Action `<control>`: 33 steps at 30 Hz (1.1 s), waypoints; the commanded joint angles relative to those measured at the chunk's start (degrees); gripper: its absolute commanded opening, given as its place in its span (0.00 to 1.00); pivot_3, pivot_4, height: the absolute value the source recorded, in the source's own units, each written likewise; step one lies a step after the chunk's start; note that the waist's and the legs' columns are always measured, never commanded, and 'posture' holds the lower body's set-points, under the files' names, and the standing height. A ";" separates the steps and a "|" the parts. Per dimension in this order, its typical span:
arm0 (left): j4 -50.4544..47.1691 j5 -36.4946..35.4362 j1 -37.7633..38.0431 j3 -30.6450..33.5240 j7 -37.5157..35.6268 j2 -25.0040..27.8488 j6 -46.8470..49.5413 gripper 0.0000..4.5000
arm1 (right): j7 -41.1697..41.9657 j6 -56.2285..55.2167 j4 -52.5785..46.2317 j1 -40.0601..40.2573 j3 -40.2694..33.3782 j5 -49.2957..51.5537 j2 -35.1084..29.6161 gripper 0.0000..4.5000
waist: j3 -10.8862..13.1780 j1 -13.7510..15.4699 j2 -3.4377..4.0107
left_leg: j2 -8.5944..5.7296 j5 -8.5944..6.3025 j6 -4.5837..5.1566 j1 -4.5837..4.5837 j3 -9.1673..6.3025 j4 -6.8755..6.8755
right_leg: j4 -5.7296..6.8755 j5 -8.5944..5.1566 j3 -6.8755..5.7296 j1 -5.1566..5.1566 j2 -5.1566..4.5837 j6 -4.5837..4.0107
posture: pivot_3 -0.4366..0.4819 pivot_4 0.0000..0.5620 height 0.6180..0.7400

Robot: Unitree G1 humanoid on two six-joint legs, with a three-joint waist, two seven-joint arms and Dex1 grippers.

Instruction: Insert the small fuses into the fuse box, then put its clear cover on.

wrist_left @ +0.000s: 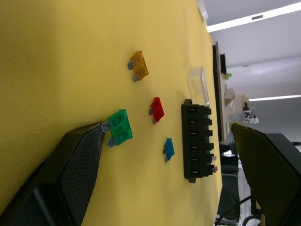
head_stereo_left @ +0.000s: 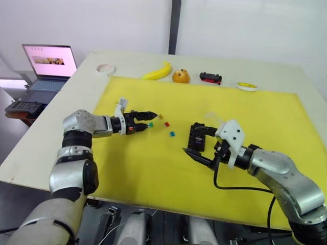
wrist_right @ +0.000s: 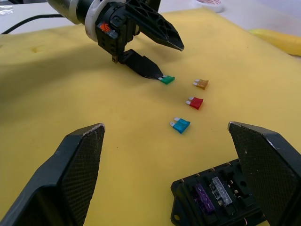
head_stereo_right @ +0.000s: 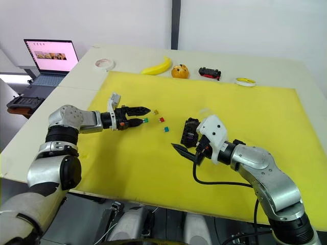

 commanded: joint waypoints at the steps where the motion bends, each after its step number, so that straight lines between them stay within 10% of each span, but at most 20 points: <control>1: 1.69 1.15 -0.87 -1.01 0.10 -1.42 -1.02 1.00 | -0.15 -0.80 -1.01 -0.28 -0.66 -0.31 -0.36 0.99 | 0.00 0.00 0.00 | -0.01 0.00 0.00 0.00 0.00 0.00 | -0.01 0.00 0.00 0.01 0.00 0.00 | 0.48 0.27 1.00; 24: 3.73 5.30 -1.21 -3.73 -2.42 -2.45 -2.55 0.82 | -0.03 -1.12 -1.46 0.89 -1.61 -1.00 -0.77 1.00 | -0.03 0.01 0.00 | -0.04 -0.03 0.04 0.02 -0.02 0.00 | -0.03 0.00 -0.02 0.07 -0.02 0.00 | 0.48 0.27 1.00; 29: 3.15 5.58 -1.01 -4.05 -2.68 -2.83 -2.24 0.42 | -0.04 -1.06 -1.51 0.90 -1.77 -0.93 -0.92 1.00 | -0.03 -0.01 -0.01 | -0.04 -0.04 0.06 0.01 -0.02 0.00 | -0.05 0.00 -0.02 0.05 -0.03 0.00 | 0.48 0.27 1.00; 33: 3.22 6.14 -0.99 -4.47 -3.06 -2.78 -2.02 0.42 | -0.21 -0.94 -1.64 0.95 -1.80 -0.92 -0.98 1.00 | -0.03 -0.02 -0.01 | -0.04 -0.04 0.07 -0.02 -0.02 -0.02 | -0.07 0.00 -0.02 0.02 -0.02 0.00 | 0.48 0.27 1.00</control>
